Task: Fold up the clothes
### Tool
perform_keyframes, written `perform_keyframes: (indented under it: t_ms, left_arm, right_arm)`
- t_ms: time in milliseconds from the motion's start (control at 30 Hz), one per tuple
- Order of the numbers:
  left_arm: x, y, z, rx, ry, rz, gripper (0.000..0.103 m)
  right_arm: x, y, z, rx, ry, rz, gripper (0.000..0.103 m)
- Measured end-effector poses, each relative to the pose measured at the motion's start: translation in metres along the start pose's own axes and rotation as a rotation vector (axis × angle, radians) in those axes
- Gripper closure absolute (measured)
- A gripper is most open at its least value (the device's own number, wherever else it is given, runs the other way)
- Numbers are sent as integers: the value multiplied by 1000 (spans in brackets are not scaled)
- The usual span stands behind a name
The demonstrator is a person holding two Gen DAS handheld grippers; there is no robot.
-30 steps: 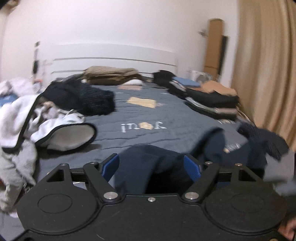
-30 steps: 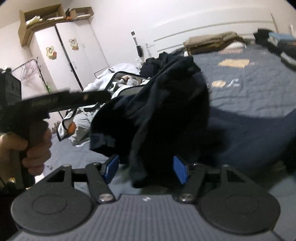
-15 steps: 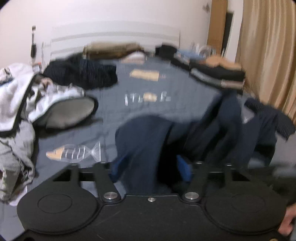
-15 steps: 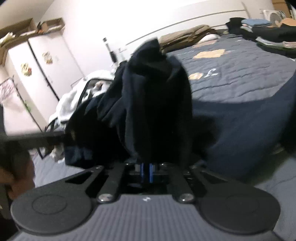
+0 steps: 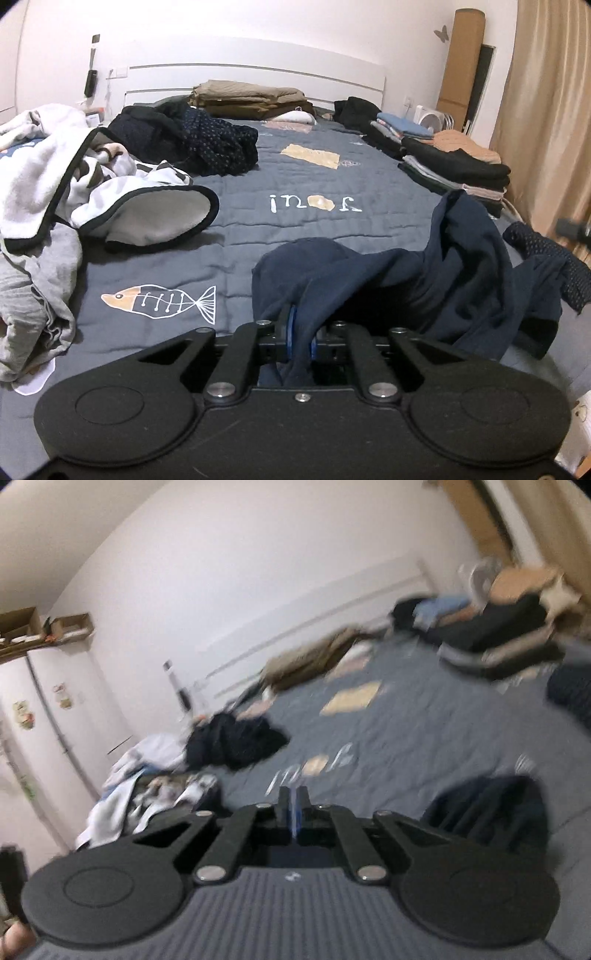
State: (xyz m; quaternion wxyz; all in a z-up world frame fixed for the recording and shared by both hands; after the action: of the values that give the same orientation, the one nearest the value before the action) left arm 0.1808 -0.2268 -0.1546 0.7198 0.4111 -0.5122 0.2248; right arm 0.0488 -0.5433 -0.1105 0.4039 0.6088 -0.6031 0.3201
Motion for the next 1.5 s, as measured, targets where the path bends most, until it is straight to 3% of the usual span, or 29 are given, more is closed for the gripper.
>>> perform_keyframes:
  t_ms: [67, 233, 400, 500, 567, 600, 667, 767, 933, 1100, 1300, 1433, 1500]
  left_arm:
    - [-1, -1, 2, 3, -10, -10, 94]
    - [-4, -4, 6, -1, -24, -22, 94]
    - [-6, -4, 5, 0, -20, -33, 94]
    - [-8, -6, 8, -6, -32, -48, 94]
    - [-12, -9, 9, -3, -43, -65, 94]
    - [-14, -11, 9, -1, -49, -74, 94]
    - [-16, -14, 10, -6, -45, -78, 94]
    - [-15, -16, 9, -17, -31, -66, 99]
    - [35, 14, -7, 14, 61, 83, 100]
    - [106, 59, 10, -36, 4, 212, 100]
    - [188, 127, 53, -102, -79, 393, 100]
    - [223, 162, 63, -90, -102, 486, 100]
    - [236, 172, 64, -75, -112, 516, 100]
  right_arm:
    - [-17, -5, -6, 53, -21, -66, 96]
    - [-70, -27, -34, 121, -83, -231, 61]
    - [-111, -30, -64, 113, 42, -298, 47]
    - [-126, -33, -69, 113, 41, -298, 51]
    - [-130, -33, -66, 81, 49, -286, 76]
    - [-131, -33, -63, 60, 54, -294, 94]
    - [-125, -36, -55, 49, 22, -295, 97]
    - [-100, -33, -46, 29, -19, -242, 100]
    - [-26, -11, -42, 0, 0, -63, 101]
    - [51, 23, -67, 51, 53, 88, 101]
    - [160, 98, -112, 139, 112, 369, 101]
    - [218, 135, -117, 124, 175, 512, 101]
    - [232, 134, -111, 91, 213, 511, 101]
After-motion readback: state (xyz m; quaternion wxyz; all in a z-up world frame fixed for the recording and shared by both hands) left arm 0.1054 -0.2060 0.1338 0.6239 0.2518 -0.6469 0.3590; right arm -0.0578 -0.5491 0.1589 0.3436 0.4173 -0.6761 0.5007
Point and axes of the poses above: each gripper's, at about its wrist camera, not at the fingertips, and y roughly against the way its jaws point, z to its right, x to its top, the point moved 7 cm from there along -y, roughly the way its jaws point, and after that the axes turned 13 degrees about z, right-handed, at the moved point
